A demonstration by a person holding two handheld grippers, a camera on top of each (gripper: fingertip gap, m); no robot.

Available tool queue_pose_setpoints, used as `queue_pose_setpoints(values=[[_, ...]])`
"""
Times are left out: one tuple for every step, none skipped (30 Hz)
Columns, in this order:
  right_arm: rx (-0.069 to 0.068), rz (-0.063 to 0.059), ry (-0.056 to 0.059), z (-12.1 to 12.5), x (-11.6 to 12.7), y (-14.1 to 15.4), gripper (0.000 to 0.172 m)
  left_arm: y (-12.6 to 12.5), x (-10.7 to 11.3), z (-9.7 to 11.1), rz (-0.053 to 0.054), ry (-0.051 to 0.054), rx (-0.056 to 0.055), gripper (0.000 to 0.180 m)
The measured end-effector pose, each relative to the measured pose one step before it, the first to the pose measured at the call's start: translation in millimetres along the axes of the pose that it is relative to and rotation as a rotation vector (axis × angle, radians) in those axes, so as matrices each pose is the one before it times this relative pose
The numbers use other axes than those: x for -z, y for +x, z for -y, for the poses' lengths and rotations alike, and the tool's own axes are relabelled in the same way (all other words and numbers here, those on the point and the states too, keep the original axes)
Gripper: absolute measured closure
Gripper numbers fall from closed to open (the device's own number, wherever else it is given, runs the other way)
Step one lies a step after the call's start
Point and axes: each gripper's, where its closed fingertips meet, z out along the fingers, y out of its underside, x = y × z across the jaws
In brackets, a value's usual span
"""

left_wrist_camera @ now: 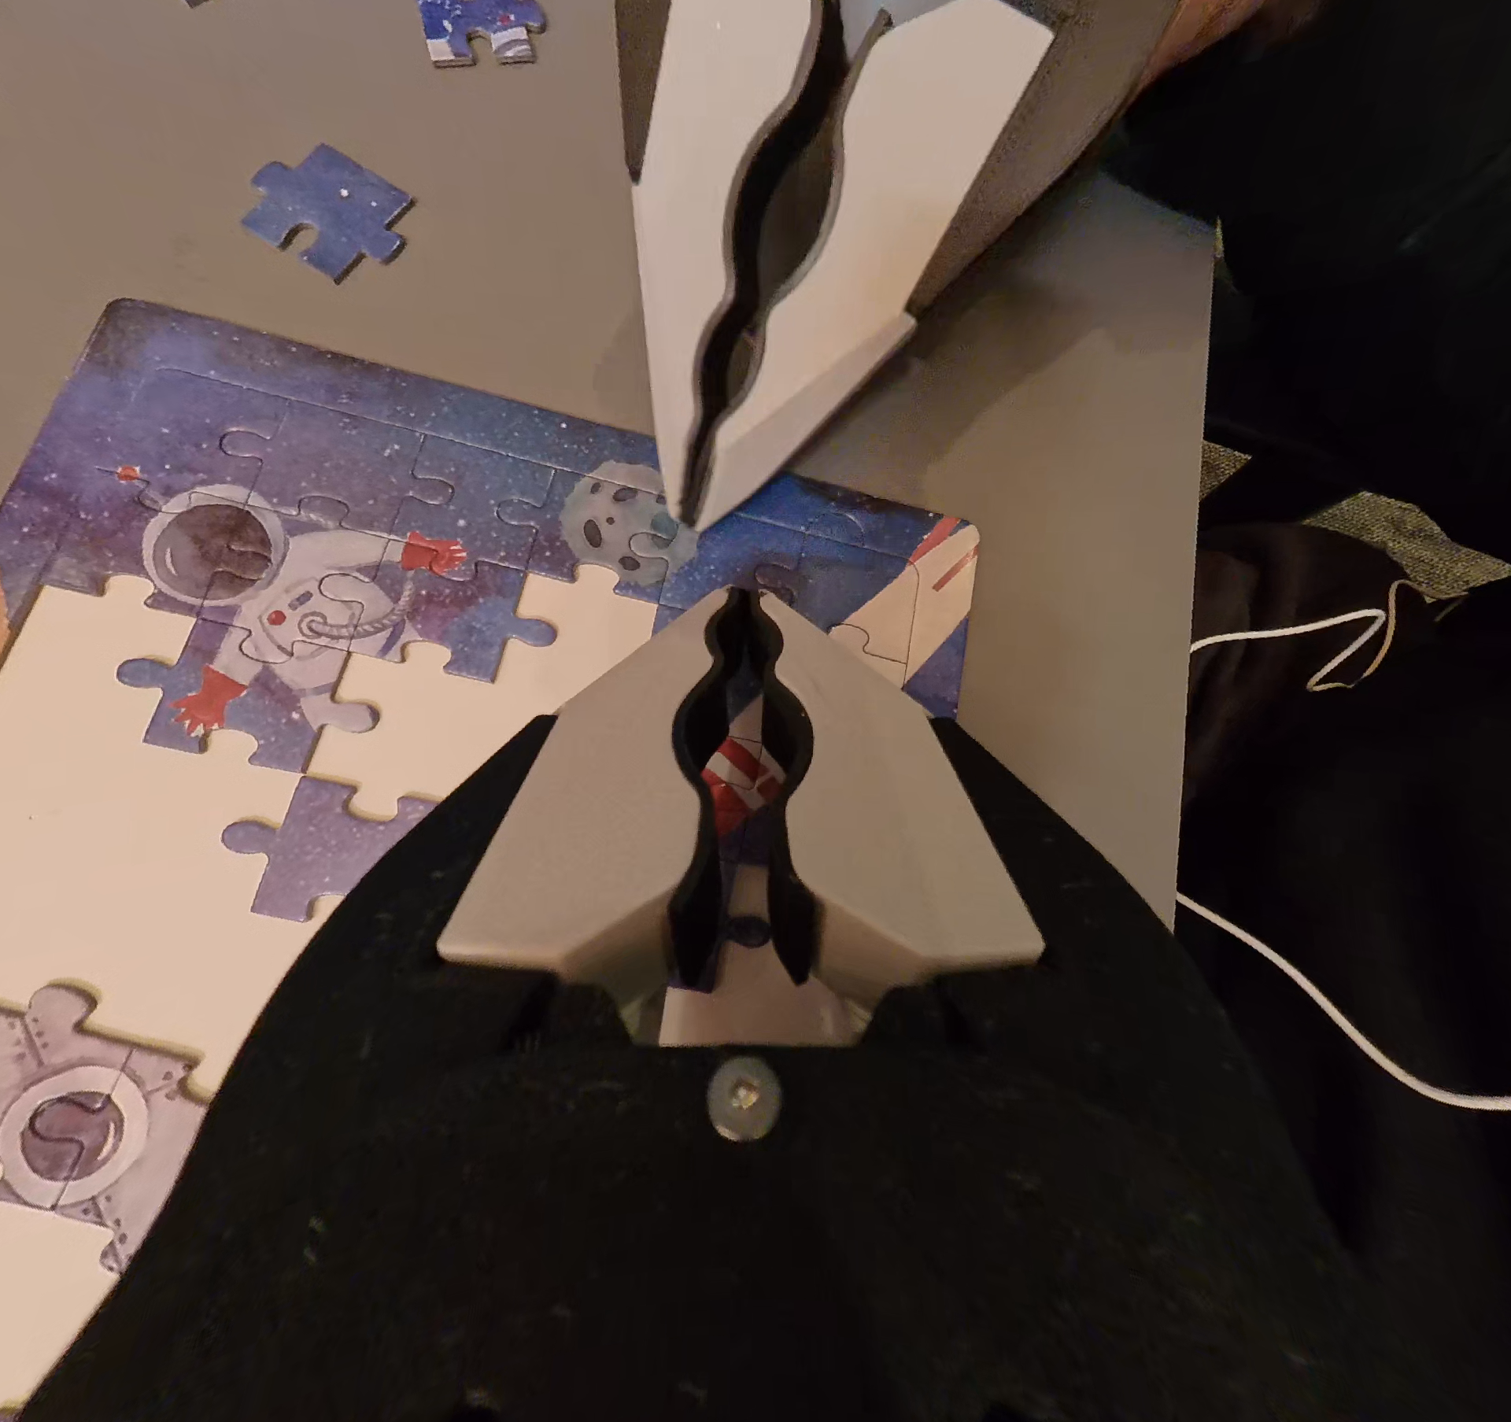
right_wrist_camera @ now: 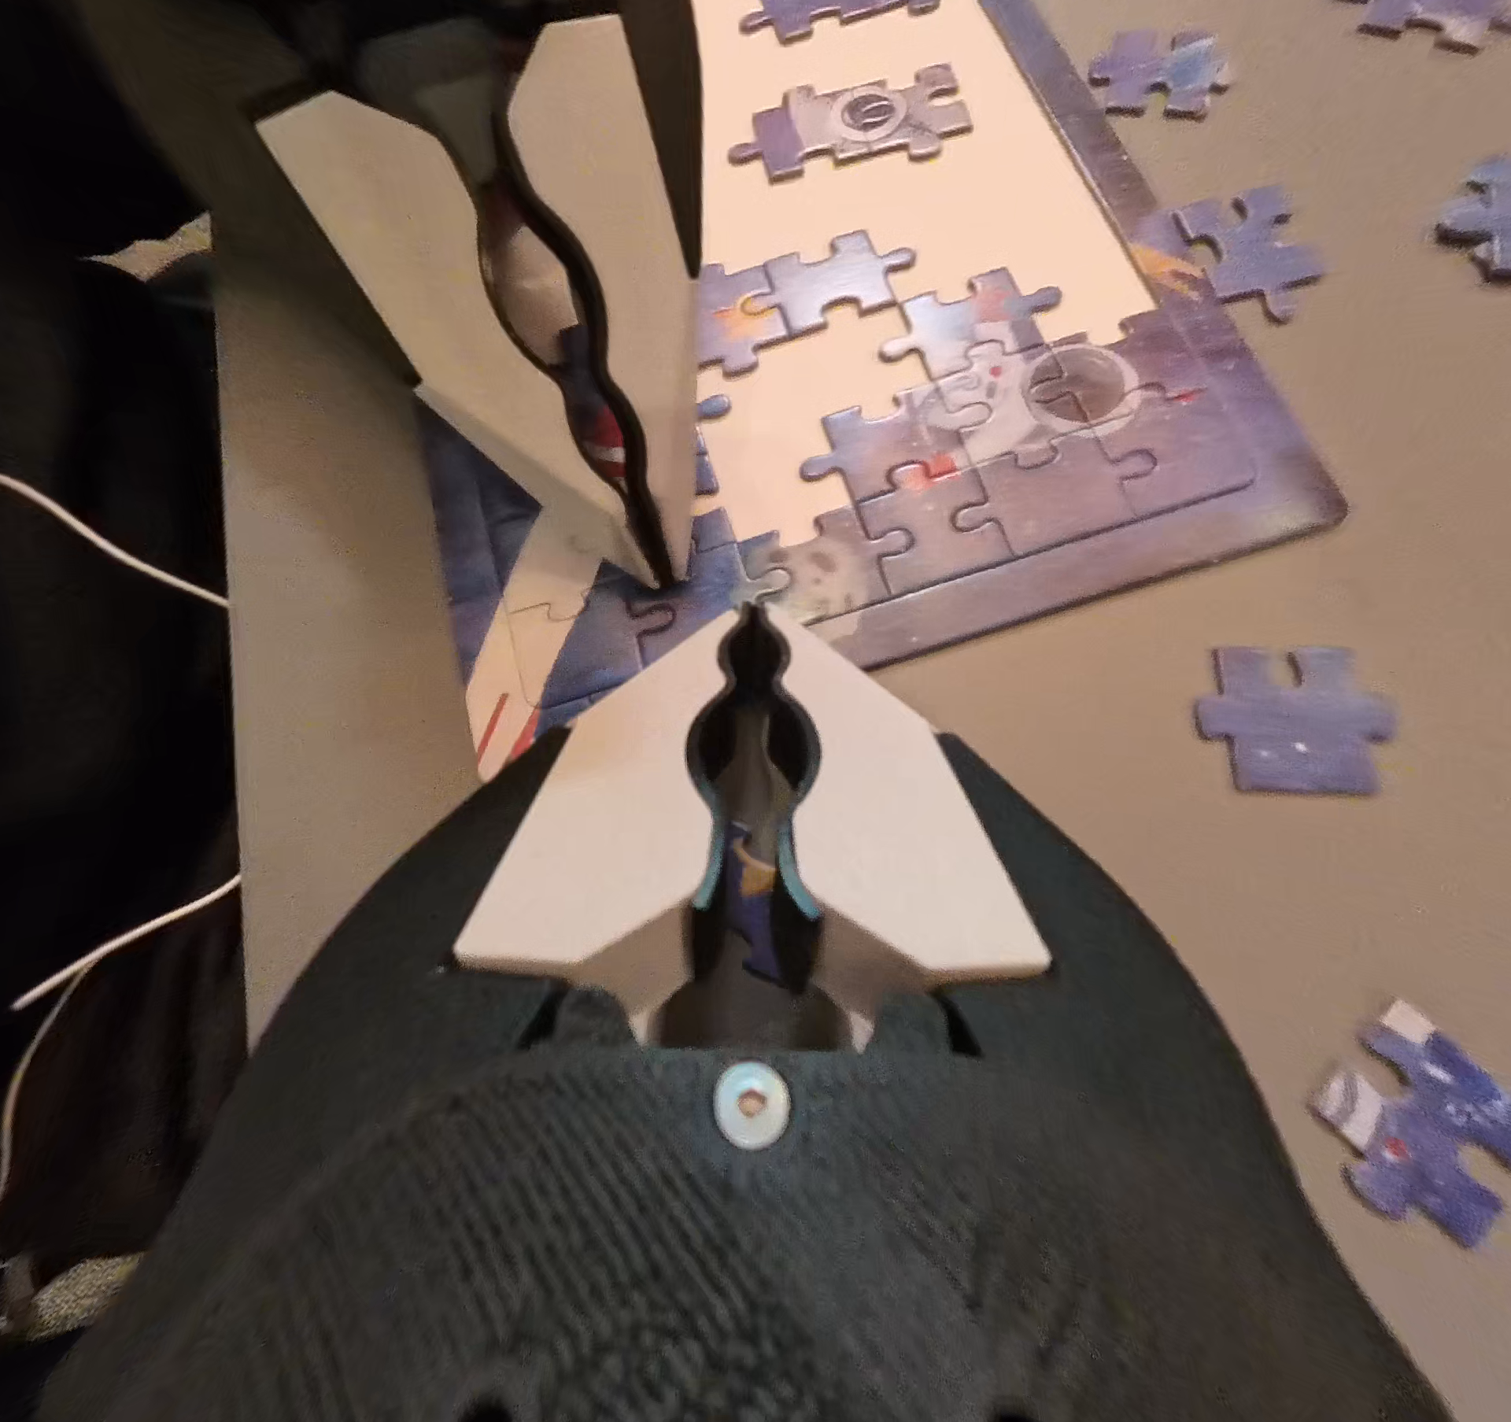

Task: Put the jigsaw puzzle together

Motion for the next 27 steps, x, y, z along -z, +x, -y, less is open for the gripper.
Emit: queue_pose_setpoints(values=[[0.0160, 0.0393, -0.0019, -0.59, -0.70, -8.40, 0.172, 0.02, -0.06, 0.01, 0.0009, 0.0000, -0.0010, 0.180], [0.0140, 0.0659, -0.0028, -0.89, -1.24, -12.88, 0.172, -0.01, -0.05, 0.07, -0.0002, 0.0000, 0.0003, 0.180], [0.0085, 0.0470, -0.0040, -0.32, -1.51, -9.05, 0.172, -0.02, -0.02, -0.03, -0.0016, 0.0003, 0.0018, 0.180], [0.0078, 0.0009, -0.0046, 0.61, -0.97, -0.79, 0.172, 0.00, 0.08, 0.07, -0.0020, 0.0008, 0.0022, 0.180], [0.0061, -0.0357, -0.0027, 1.25, -0.22, 5.75, 0.172, 0.08, -0.05, 0.10, -0.0006, 0.0007, -0.0001, 0.180], [0.0032, -0.0542, -0.0001, 1.23, 0.64, 9.04, 0.172, -0.16, 0.08, -0.01, 0.0053, -0.0020, -0.0064, 0.180], [0.0040, -0.0498, 0.0011, 0.44, 1.05, 8.46, 0.172, -2.19, 0.88, -0.14, 0.0271, -0.0076, -0.0160, 0.180], [0.0021, -0.0325, 0.0025, -0.36, 1.21, 5.46, 0.172, -5.43, 2.22, -0.72, 0.0529, -0.0142, -0.0282, 0.180], [-0.0008, -0.0090, 0.0032, -0.87, 1.10, 1.52, 0.172, -5.90, 2.74, -1.25, 0.0540, -0.0176, -0.0351, 0.180], [-0.0026, 0.0017, 0.0022, -0.79, 0.94, -0.07, 0.172, -2.74, 2.64, -0.64, 0.0245, -0.0099, -0.0253, 0.180], [-0.0025, 0.0019, -0.0002, -0.57, 0.64, -0.02, 0.172, 0.97, 2.30, 0.28, -0.0108, -0.0002, -0.0017, 0.180], [-0.0039, 0.0016, -0.0016, -0.25, 0.19, 0.22, 0.172, 3.73, 1.75, 0.98, -0.0376, 0.0075, 0.0182, 0.180], [-0.0049, 0.0023, -0.0028, 0.21, -0.12, -0.10, 0.172, 3.95, 0.90, 0.69, -0.0439, 0.0095, 0.0259, 0.180], [-0.0013, 0.0220, -0.0041, 0.09, -0.46, -3.83, 0.172, 1.92, 0.17, -0.21, -0.0325, 0.0070, 0.0247, 0.180], [0.0031, 0.0673, -0.0054, -0.34, -1.10, -11.91, 0.172, -0.58, -0.57, -1.54, -0.0150, 0.0004, 0.0192, 0.180], [0.0012, 0.0756, -0.0042, 0.07, -2.21, -13.62, 0.172, -2.18, -1.12, -3.07, 0.0003, -0.0101, 0.0110, 0.180], [0.0045, 0.0269, -0.0014, 1.13, -2.45, -5.56, 0.172, -1.89, -1.34, -3.67, 0.0050, -0.0168, 0.0015, 0.180], [0.0100, -0.0229, 0.0006, 1.83, -1.52, 3.09, 0.172, 0.04, 0.21, 1.47, -0.0013, 0.0118, 0.0017, 0.180], [0.0073, -0.0606, 0.0040, 2.26, -0.31, 9.72, 0.172, -0.28, -0.18, -0.63, 0.0024, -0.0060, 0.0007, 0.180], [0.0000, -0.0893, 0.0054, 1.63, 0.84, 15.02, 0.172, 0.02, -0.19, 0.05, 0.0027, -0.0010, -0.0015, 0.180], [-0.0076, -0.0967, 0.0033, 0.55, 0.98, 16.73, 0.172, -0.04, -0.01, -0.16, 0.0026, -0.0015, -0.0017, 0.180], [-0.0121, -0.0628, 0.0035, -0.08, 0.24, 11.56, 0.172, -0.05, -0.04, -0.08, 0.0004, 0.0002, 0.0013, 0.180], [-0.0135, -0.0075, 0.0064, 0.33, -0.40, 2.26, 0.172, 0.01, -0.05, 0.00, -0.0021, -0.0001, 0.0041, 0.180], [-0.0093, 0.0366, 0.0052, -0.02, 0.00, -5.46, 0.172, 0.00, -0.02, -0.09, -0.0034, 0.0007, 0.0049, 0.180], [-0.0055, 0.0875, 0.0020, -0.57, 0.37, -13.93, 0.172, 0.00, 0.04, -0.05, -0.0038, 0.0019, 0.0052, 0.180], [-0.0092, 0.1118, -0.0062, -1.14, 0.05, -18.24, 0.172, -0.03, 0.04, 0.00, -0.0041, 0.0021, 0.0061, 0.180], [-0.0077, 0.0620, -0.0099, -0.96, -0.88, -10.06, 0.172, 0.08, -0.06, -0.06, -0.0043, 0.0018, 0.0066, 0.180]])
